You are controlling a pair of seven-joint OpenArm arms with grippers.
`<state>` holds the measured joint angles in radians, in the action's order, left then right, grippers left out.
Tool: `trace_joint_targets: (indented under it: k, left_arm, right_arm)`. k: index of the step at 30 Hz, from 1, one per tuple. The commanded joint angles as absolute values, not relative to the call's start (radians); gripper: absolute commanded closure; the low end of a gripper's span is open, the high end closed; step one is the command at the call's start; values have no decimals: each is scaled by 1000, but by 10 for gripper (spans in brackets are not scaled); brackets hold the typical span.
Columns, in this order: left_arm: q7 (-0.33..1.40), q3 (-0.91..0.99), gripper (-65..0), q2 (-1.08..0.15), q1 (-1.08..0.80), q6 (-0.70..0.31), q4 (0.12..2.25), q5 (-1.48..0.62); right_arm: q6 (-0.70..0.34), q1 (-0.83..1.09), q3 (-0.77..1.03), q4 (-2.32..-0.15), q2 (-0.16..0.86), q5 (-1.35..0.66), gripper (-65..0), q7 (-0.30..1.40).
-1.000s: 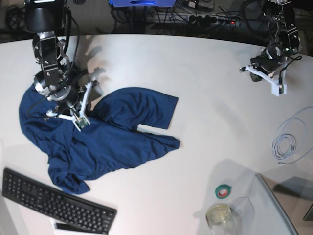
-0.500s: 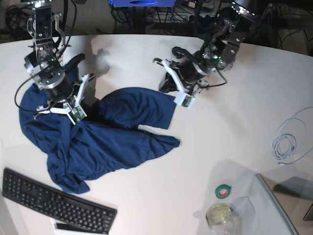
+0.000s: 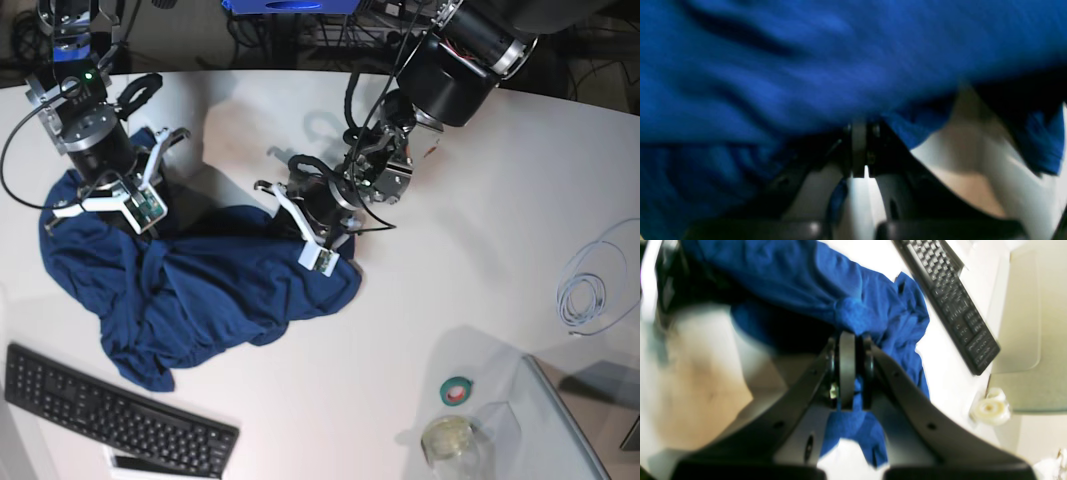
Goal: Layout the t-shirt on the table in an organized manner, then fold the t-shirt properly
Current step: 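Grasp the shirt hem with the left gripper and pull it outward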
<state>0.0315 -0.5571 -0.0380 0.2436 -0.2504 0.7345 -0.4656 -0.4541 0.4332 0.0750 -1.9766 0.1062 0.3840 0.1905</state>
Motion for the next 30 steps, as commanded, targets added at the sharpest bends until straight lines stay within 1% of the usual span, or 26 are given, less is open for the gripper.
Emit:
trace_joint_targets:
  k: [1,5,8,11,16,18,20,23,28,30]
  left_arm:
    - [65,-555,0,-51,271,-208,702,-444]
    - [4,-553,0,-67,329,-208,613,-444]
    - [-12,-553,0,-77,348,-208,615,-446]
    - [2,-555,0,-104,302,-208,745,-452]
    - [124,-533,0,-202,160,-208,1059,-453]
    - [153,-447,0,-217,101,-208,1148,-453]
    - [160,-314,0,-214,53,-208,1199,-453]
    - [159,-188,0,-194,68,-208,1190,-447]
    - [160,-163,0,-142,208,-208,1035,-453]
    - [160,-163,-91,-107,257,-208,964,-453]
  right_arm:
    - [-446,443,79,-1997,107,378,0,170]
    - [-446,490,79,-1997,108,377,0,159]
    - [-446,533,96,-1997,105,377,0,99]
    - [-446,550,108,-1992,102,377,0,79]
    - [-446,549,119,-1975,101,377,0,79]
    - [-446,549,119,-1971,101,377,0,79]
    - [-446,549,119,-1966,101,377,0,79]
    - [-446,547,119,-1952,102,377,0,79]
    - [-446,547,119,-1937,105,377,0,79]
    - [-446,549,119,-1937,105,377,0,79]
